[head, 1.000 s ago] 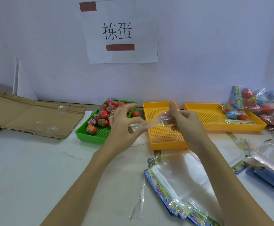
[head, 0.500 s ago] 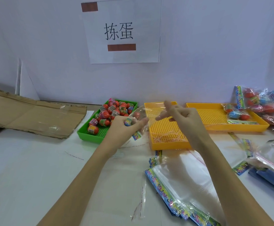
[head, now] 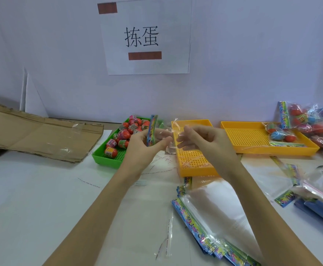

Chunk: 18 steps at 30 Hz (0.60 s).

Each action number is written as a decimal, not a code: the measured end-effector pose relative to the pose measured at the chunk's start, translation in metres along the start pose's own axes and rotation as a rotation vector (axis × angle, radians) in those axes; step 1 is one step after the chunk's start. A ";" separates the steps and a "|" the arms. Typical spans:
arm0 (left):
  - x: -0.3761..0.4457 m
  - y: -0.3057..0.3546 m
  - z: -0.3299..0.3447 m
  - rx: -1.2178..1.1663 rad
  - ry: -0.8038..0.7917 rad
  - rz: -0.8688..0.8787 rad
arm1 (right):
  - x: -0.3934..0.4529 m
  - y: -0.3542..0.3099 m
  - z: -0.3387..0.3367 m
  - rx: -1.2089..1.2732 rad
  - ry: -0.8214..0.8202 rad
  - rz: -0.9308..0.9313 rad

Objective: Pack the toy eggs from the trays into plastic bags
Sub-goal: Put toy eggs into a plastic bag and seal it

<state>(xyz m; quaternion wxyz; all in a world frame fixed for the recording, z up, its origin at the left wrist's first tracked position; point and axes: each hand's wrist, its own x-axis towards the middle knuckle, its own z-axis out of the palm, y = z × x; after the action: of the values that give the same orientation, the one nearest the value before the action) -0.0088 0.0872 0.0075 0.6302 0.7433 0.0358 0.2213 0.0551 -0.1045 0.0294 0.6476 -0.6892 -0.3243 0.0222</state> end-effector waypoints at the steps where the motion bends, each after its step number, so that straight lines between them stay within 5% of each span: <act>1: 0.000 0.001 0.000 -0.017 0.004 -0.006 | 0.000 0.000 0.002 0.071 -0.025 0.059; 12: -0.002 0.001 0.005 -0.085 0.037 0.021 | 0.004 0.003 -0.003 0.627 -0.066 0.355; 18: -0.004 0.005 0.005 -0.108 -0.048 0.039 | 0.002 0.006 -0.003 0.538 -0.137 0.404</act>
<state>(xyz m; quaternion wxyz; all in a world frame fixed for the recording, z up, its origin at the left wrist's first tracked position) -0.0117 0.0801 0.0110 0.6657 0.7138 -0.0059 0.2176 0.0605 -0.1063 0.0249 0.7654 -0.5410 -0.2066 0.2809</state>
